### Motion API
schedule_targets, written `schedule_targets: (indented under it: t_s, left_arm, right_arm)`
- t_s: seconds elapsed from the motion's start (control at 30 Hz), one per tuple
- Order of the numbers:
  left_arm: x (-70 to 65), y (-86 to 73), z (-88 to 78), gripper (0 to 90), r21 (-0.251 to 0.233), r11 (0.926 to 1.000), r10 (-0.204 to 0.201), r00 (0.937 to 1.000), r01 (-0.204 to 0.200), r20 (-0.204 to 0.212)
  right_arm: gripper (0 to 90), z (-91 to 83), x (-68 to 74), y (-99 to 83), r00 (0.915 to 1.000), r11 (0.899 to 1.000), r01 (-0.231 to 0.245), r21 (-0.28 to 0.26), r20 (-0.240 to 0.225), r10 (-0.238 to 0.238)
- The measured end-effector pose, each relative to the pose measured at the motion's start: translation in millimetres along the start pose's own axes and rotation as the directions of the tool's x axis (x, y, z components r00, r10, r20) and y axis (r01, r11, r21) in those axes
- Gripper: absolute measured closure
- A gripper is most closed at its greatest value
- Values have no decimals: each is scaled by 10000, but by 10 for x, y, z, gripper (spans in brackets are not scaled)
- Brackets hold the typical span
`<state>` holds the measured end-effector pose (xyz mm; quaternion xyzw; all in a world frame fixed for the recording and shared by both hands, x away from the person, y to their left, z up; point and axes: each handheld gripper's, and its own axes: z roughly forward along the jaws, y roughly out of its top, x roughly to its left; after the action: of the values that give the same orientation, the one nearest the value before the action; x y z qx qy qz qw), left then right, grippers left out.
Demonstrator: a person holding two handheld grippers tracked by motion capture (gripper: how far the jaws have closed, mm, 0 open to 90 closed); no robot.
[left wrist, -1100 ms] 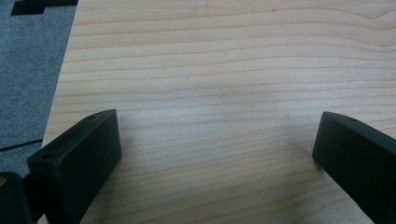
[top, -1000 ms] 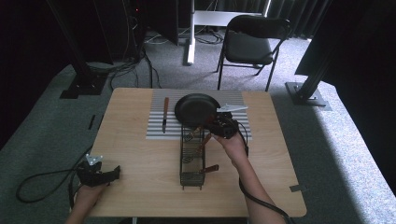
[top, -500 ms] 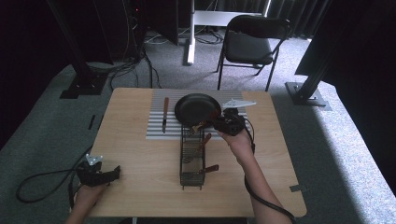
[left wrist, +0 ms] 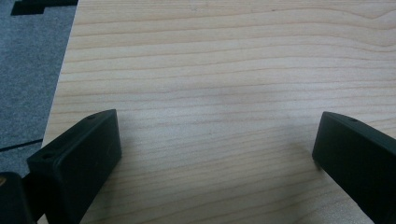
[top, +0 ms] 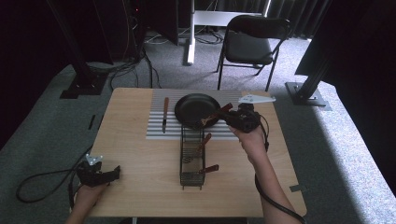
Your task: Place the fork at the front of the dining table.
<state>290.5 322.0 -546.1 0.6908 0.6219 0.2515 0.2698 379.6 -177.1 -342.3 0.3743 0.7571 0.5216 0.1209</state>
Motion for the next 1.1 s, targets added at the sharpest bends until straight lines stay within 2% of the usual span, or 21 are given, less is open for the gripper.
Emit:
schedule_targets:
  t_s: [0.2, 0.4, 0.57, 0.73, 0.77, 0.8, 0.83, 0.87, 0.93, 1.0, 1.03, 1.1]
  left_arm:
    - [1, 0, 0, 10, 2, 10000, 4, 10000, -4, 6]
    - [0, 0, 0, 10, 7, 10000, 5, 10000, -5, 2]
    - [0, 0, 0, 10, -4, 10000, -2, 10000, 2, -2]
    - [0, -1, 2, 10, -19, 10000, -2, 10000, 2, -2]
    - [0, -1, 2, 10, -19, 10000, -2, 10000, 2, -2]
    - [0, -1, 2, 10, -23, 10000, 0, 10000, 0, 1]
    - [0, -1, 1, 10, -20, 10000, 1, 10000, -1, -2]
    - [-1, -1, 2, 10, -27, 10000, -13, 10000, 13, 4]
    - [0, -1, 1, 10, -19, 10000, 7, 10000, -7, -10]
    - [-1, -1, 2, 10, -27, 10000, -15, 10000, 15, 2]
    - [-1, -1, 2, 10, -27, 10000, -15, 10000, 15, 2]
    - [-1, -1, 2, 10, -29, 10000, -10, 10000, 10, 0]
  right_arm:
    - [809, -175, -37, 63, 9999, 9994, -108, -337, 64, 110]
    - [809, -332, -110, 90, 9979, 9972, -155, -736, 609, 201]
    - [809, -389, -250, 33, 9928, 9965, -416, -718, 1093, 493]
    - [809, -401, -408, -80, 9796, 9972, -575, -475, 1901, 655]
    - [809, -401, -408, -80, 9796, 9972, -575, -475, 1901, 655]
    - [809, -393, -444, -114, 9758, 9976, -599, -348, 2083, 659]
    - [809, -371, -519, -193, 9676, 9972, -731, -125, 2416, 740]
    - [809, -350, -581, -255, 9628, 9961, -883, 30, 2565, 846]
    - [809, -339, -609, -285, 9598, 9953, -960, 125, 2662, 893]
    - [809, -287, -714, -413, 9433, 9919, -1149, 540, 3190, 920]
    - [809, -287, -714, -413, 9433, 9919, -1149, 540, 3190, 920]
    - [809, -248, -767, -498, 9345, 9888, -1280, 768, 3431, 943]
